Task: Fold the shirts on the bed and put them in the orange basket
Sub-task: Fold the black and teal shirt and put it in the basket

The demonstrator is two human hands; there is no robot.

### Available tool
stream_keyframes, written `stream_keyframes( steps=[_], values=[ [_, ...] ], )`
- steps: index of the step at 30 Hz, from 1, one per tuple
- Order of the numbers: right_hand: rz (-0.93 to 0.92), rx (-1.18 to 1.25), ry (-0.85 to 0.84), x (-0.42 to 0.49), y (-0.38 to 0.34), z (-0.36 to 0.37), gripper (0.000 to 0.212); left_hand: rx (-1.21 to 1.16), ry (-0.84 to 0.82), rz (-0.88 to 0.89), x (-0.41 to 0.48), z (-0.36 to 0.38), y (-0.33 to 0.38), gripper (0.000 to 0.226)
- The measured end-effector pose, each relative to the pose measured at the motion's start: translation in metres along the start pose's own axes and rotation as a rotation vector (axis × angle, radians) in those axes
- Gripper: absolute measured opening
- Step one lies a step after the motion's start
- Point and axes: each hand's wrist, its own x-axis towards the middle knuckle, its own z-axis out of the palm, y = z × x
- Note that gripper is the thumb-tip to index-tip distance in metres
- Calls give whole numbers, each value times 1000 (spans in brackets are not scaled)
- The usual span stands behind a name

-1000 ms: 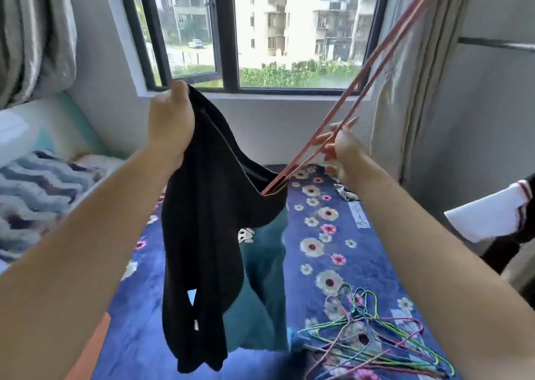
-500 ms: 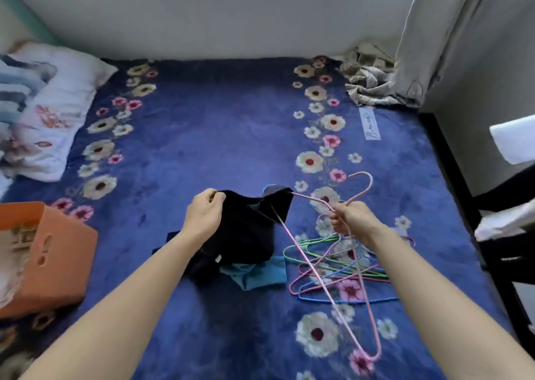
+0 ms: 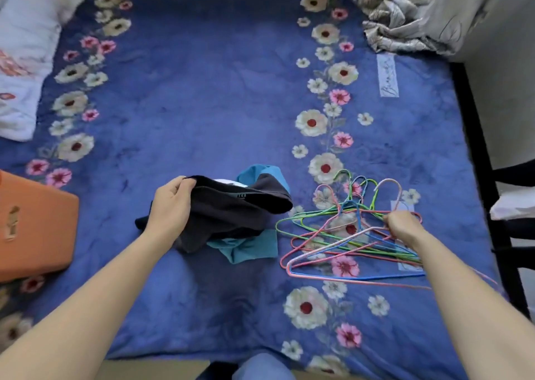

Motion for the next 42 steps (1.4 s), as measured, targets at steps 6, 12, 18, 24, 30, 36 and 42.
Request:
stream_keyframes(
  steps=[6,12,18,24,30,36,42],
  values=[
    [-17,-158,164,1,-28,27,63,-43,-58,-28,0,-2,5,30],
    [-497,-84,-32,-46,-90,93,95,-106,-95,-102,-3,-8,15,30],
    [-593,115,172,-74,-158,120,30,-130,-129,-3,-4,-43,27,31],
    [-838,548,-134,-146,-208,28,13,-313,-100,4,11,-136,27,29],
    [-930,685,-285,-254,-246,4,16,-411,-426,249,6,-237,26,62],
    [-884,765,-312,-338,-279,-1,29,-324,-627,390,12,-316,24,74],
    [-898,694,-206,-397,-301,7,12,239,-1106,331,15,-344,20,40]
  ],
)
